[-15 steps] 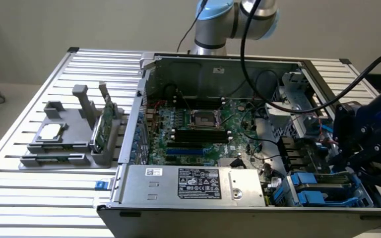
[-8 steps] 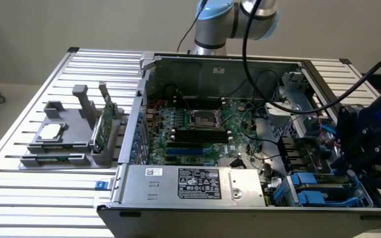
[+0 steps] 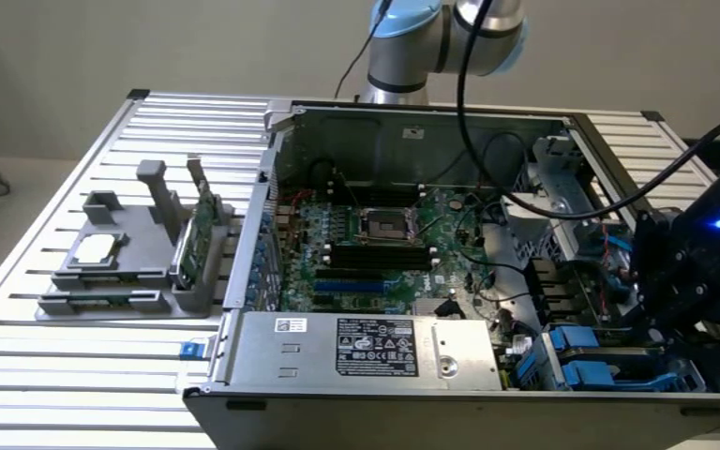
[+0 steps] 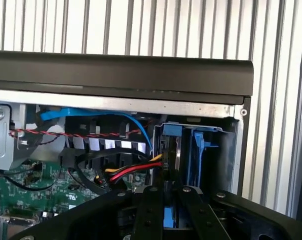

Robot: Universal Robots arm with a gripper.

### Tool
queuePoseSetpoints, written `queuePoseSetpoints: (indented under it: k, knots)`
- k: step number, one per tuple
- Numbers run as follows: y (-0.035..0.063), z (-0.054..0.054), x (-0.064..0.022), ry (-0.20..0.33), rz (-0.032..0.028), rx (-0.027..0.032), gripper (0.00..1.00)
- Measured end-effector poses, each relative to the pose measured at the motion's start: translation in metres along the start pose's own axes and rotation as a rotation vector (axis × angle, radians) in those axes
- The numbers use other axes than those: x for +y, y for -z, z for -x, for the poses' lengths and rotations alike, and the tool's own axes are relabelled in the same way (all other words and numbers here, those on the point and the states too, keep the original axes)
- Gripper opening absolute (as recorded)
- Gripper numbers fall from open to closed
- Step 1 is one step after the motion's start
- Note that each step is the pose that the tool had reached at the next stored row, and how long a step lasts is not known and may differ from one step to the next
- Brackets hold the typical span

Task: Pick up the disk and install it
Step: 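Insert the first disk wire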

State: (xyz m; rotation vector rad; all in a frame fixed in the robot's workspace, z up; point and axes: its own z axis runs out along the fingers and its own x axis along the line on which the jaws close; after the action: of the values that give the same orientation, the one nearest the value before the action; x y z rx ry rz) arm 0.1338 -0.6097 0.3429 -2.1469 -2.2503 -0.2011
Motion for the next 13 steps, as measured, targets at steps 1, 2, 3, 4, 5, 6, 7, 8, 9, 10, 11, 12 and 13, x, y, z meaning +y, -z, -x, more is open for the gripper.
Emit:
queuePoseSetpoints:
  k: [1,2,3,4,5,6,7,8,9,10,11,12,13]
  knots:
    - [-0.0005,0.0,-0.001,-0.005,0.0005,-0.0013,0.16]
    - [-0.0007,0.0,-0.0017,-0.01,0.001,-0.0019,0.16]
    - [-0.0007,-0.0001,-0.0021,-0.014,0.0015,-0.0021,0.16]
    - [-0.0007,-0.0003,-0.0023,-0.017,0.0018,-0.0025,0.16]
    - [-0.0007,-0.0005,-0.0024,-0.02,0.0021,-0.0029,0.16]
    - [-0.0007,-0.0009,-0.0025,-0.022,0.0023,-0.0035,0.16]
    - [-0.0008,-0.0013,-0.0025,-0.025,0.0026,-0.0037,0.16]
    - [-0.0009,-0.0018,-0.0025,-0.027,0.0028,-0.0039,0.16]
    - [-0.0009,-0.0024,-0.0025,-0.029,0.0031,-0.0044,0.16]
    - [-0.001,-0.0029,-0.0025,-0.031,0.0033,-0.0049,0.16]
    - [-0.0011,-0.0036,-0.0025,-0.033,0.0035,-0.0054,0.16]
    - [-0.0011,-0.0044,-0.0024,-0.035,0.0036,-0.0064,0.16]
    - [-0.0013,-0.0052,-0.0024,-0.036,0.0037,-0.0077,0.16]
